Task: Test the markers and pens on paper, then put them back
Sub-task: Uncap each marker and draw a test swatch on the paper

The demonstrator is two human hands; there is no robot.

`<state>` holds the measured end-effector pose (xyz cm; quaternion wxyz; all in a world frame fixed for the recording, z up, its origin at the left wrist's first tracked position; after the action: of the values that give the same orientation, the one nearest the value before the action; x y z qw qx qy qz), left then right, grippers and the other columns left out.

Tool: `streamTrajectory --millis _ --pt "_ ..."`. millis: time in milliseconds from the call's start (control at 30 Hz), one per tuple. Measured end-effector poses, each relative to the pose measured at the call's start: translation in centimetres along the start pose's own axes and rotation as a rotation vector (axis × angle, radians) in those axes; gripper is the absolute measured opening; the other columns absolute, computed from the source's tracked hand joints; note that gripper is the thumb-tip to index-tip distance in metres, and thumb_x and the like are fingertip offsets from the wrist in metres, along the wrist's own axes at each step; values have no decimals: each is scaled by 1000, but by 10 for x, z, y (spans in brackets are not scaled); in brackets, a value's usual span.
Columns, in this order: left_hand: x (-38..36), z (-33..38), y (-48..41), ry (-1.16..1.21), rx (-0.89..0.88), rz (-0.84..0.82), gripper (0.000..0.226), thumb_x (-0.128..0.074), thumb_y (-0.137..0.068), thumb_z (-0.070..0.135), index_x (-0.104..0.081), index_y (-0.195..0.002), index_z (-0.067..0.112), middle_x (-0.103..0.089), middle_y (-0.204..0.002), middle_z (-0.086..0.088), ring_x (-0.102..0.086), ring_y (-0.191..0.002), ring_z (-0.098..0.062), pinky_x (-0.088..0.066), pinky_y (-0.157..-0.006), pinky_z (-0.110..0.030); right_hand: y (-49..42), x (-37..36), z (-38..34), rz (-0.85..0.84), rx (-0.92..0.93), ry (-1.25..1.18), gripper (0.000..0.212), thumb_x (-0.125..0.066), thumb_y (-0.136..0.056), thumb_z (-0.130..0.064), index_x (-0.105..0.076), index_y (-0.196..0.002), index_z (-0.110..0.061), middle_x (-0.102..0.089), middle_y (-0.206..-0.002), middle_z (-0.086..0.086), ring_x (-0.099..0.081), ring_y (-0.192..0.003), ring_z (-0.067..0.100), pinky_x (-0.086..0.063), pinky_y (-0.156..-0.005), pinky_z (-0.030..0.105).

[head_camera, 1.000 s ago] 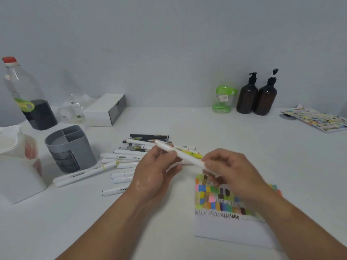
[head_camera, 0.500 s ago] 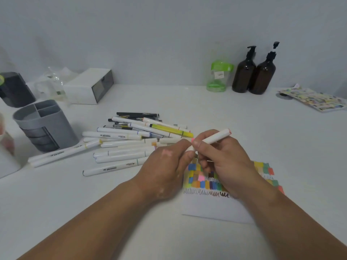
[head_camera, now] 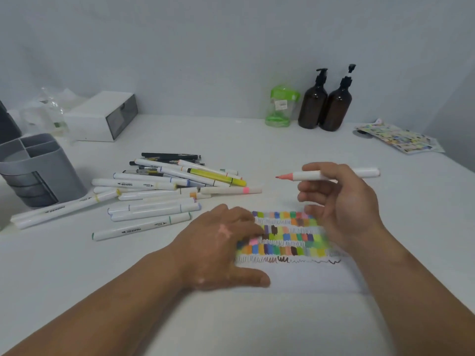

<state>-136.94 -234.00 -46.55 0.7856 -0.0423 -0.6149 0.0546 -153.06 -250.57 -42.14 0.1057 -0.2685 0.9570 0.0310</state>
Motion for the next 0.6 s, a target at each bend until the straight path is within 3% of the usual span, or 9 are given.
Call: streamTrajectory --millis 100,200,267,367,467,600 --pt "3 -4 8 -22 40 30 91 -41 -64 100 -50 -136 44 -46 -132 21 -43 -111 -7 -44 -96 -31 14 9 3 -122 -14 131 4 -71 -79 -14 -68 -76 -14 -54 -61 5 -52 -54 18 -44 -44 25" --pt "3 -4 17 -35 71 22 94 -38 -62 102 -48 -137 46 -45 -132 21 -43 -111 -6 -44 -97 -30 30 25 9 -136 18 144 14 -71 -77 -11 -58 -70 -14 -39 -55 0 -35 -50 16 -35 -42 25" --pt "2 0 17 -28 85 26 96 -37 -65 101 -44 -142 44 -44 -138 19 -43 -116 -7 -42 -102 -32 40 33 6 -131 35 147 4 -65 -75 -15 -65 -74 -11 -42 -55 3 -40 -50 17 -38 -42 26" --pt "4 0 19 -1 98 6 93 -39 -70 96 -39 -147 44 -38 -148 18 -40 -129 -8 -36 -112 -34 46 43 -1 -95 44 134 11 -63 -81 -11 -74 -77 -11 -56 -61 10 -54 -54 20 -47 -45 28" --pt "7 -7 27 -13 63 36 78 -47 -76 88 -50 -138 41 -43 -145 16 -47 -123 -12 -38 -107 -30 51 43 -4 -89 51 205 20 -65 -91 -5 -73 -74 -11 -58 -61 11 -54 -54 20 -48 -46 27" --pt "9 -14 32 -50 60 -6 77 -47 -78 86 -49 -140 39 -44 -145 16 -46 -120 -11 -36 -106 -28 63 7 7 -261 18 290 4 -73 -77 -15 -69 -75 -14 -63 -61 10 -57 -51 19 -49 -47 27"
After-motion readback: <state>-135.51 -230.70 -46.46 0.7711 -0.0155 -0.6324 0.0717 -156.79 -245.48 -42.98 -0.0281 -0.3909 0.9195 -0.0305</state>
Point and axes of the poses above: each hand's wrist, its own y-axis away from the middle knuckle, its own x-axis out of the back of the hand, z = x × y, the point moved 1 cm from there along -y, towards the middle knuckle
